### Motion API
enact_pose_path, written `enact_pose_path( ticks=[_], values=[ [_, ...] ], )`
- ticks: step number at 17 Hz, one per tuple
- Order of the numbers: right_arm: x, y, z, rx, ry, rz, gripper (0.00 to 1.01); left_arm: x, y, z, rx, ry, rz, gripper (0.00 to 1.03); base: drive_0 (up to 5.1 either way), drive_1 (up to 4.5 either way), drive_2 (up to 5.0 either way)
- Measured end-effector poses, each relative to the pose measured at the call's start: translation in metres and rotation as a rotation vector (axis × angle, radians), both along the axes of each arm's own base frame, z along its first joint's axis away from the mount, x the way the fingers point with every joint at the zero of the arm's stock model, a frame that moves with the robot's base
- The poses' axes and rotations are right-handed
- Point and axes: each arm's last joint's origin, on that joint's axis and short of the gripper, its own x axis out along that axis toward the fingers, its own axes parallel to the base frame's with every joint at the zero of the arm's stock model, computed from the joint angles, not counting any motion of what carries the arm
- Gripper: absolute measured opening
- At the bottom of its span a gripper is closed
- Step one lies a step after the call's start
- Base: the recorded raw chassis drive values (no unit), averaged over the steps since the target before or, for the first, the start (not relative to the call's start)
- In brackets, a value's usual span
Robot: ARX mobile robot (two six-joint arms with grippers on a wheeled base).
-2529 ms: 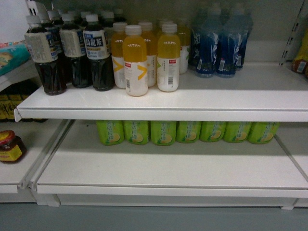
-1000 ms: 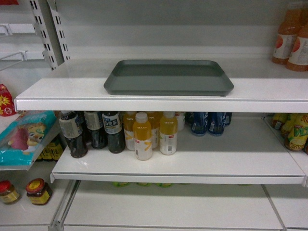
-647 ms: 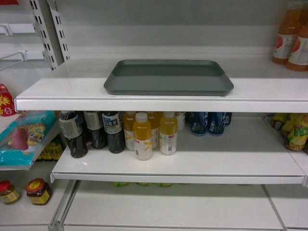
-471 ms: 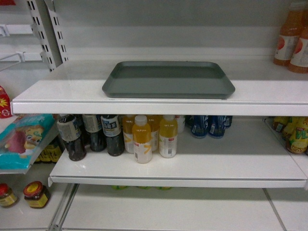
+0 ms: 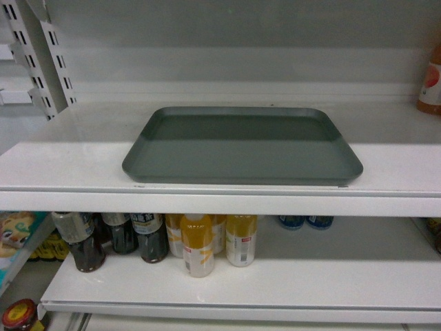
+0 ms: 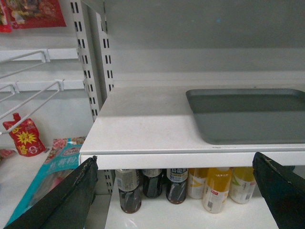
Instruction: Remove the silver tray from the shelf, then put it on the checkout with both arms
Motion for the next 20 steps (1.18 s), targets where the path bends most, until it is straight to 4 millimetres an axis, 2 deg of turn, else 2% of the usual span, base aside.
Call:
enact_pose_path(
  ticks=[11,20],
  values=[
    [0.0000,0.0000,0.0002,0.000,-0.002,0.000,0.98,0.0000,0.0000,-0.0001,0.000,0.002,0.000,0.98,0.1,4.24,-4.0],
    [0.0000,0.0000,0.0000,0.000,0.000,0.000,0.98,0.0000,0.0000,-0.0001,0.000,0.001,0.000,0.98,0.0,0.00,0.0]
  ],
)
